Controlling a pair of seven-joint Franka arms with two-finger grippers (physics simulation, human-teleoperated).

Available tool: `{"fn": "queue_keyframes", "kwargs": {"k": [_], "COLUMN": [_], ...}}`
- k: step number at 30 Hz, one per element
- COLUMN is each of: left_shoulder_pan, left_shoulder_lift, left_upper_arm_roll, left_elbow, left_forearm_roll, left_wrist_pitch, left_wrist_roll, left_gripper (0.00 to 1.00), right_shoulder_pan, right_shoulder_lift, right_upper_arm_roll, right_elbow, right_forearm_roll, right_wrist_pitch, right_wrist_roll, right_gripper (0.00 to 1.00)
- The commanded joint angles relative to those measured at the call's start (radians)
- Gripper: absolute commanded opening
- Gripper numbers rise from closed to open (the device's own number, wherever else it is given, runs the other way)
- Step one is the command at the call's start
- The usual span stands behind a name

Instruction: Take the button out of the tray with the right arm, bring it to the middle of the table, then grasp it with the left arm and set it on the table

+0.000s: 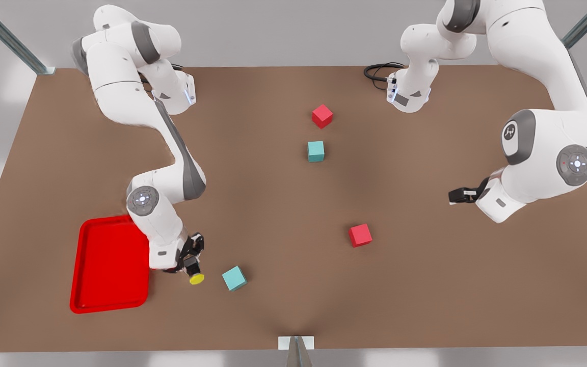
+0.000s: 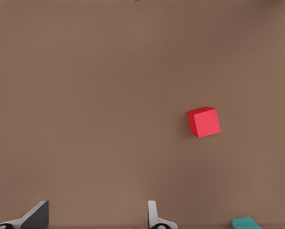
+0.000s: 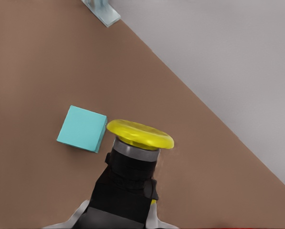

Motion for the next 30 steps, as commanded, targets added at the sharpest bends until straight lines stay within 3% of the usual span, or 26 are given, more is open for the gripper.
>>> {"fn": "queue_keyframes", "kwargs": {"k": [1, 4, 6, 7, 12, 16, 19, 22, 27, 28, 30], "left_shoulder_pan": [-0.004, -0.004, -0.017, -0.02, -0.066, -0.102, -0.117, 0.018, -0.201, -0.218, -0.226], "left_shoulder_lift": [-0.003, -0.003, -0.003, -0.008, 0.021, 0.086, 0.145, 0.231, 0.19, 0.187, 0.187], "left_upper_arm_roll": [-0.002, -0.002, -0.005, -0.029, -0.04, -0.04, -0.029, 0.011, -0.026, -0.026, -0.023], "left_elbow": [0.001, -0.001, 0.001, 0.002, 0.005, 0.025, 0.048, 0.082, 0.073, 0.057, 0.039], "left_forearm_roll": [-0.002, -0.002, -0.002, 0.002, 0.004, 0.005, 0.01, 0.001, -0.001, -0.001, 0.002], "left_wrist_pitch": [-0.001, -0.001, -0.001, -0.004, -0.007, 0.005, 0.062, 0.132, 0.061, 0.06, 0.077], "left_wrist_roll": [-0.146, -0.161, -0.321, -0.6, -0.991, -1.285, -1.281, -1.067, -1.764, -1.863, -2.014], "left_gripper": [1.0, 1.0, 1.0, 1.0, 1.0, 1.0, 1.0, 1.0, 1.0, 1.0, 1.0], "right_shoulder_pan": [0.109, 0.164, 0.19, 0.23, 0.357, 0.443, 0.457, 0.489, 0.566, 0.566, 0.567], "right_shoulder_lift": [0.123, 0.297, 0.292, 0.282, 0.24, 0.248, 0.3, 0.358, 0.42, 0.435, 0.437], "right_upper_arm_roll": [0.001, 0.041, 0.112, 0.127, 0.124, 0.12, 0.121, 0.121, 0.093, 0.092, 0.077], "right_elbow": [0.197, 0.395, 0.397, 0.4, 0.408, 0.408, 0.406, 0.409, 0.428, 0.431, 0.447], "right_forearm_roll": [-0.089, -0.08, -0.08, -0.083, -0.098, -0.15, -0.172, -0.167, -0.169, -0.169, -0.167], "right_wrist_pitch": [-0.214, -0.15, -0.101, -0.105, -0.248, -0.228, -0.082, 0.022, 0.263, 0.3, 0.37], "right_wrist_roll": [-0.275, -0.425, -0.428, -0.427, -0.446, -0.324, -0.232, -0.138, 0.129, 0.144, 0.178], "right_gripper": [0.21, 0.21, 0.21, 0.21, 0.21, 0.21, 0.23, 0.27, 0.27, 0.31, 1.0]}}
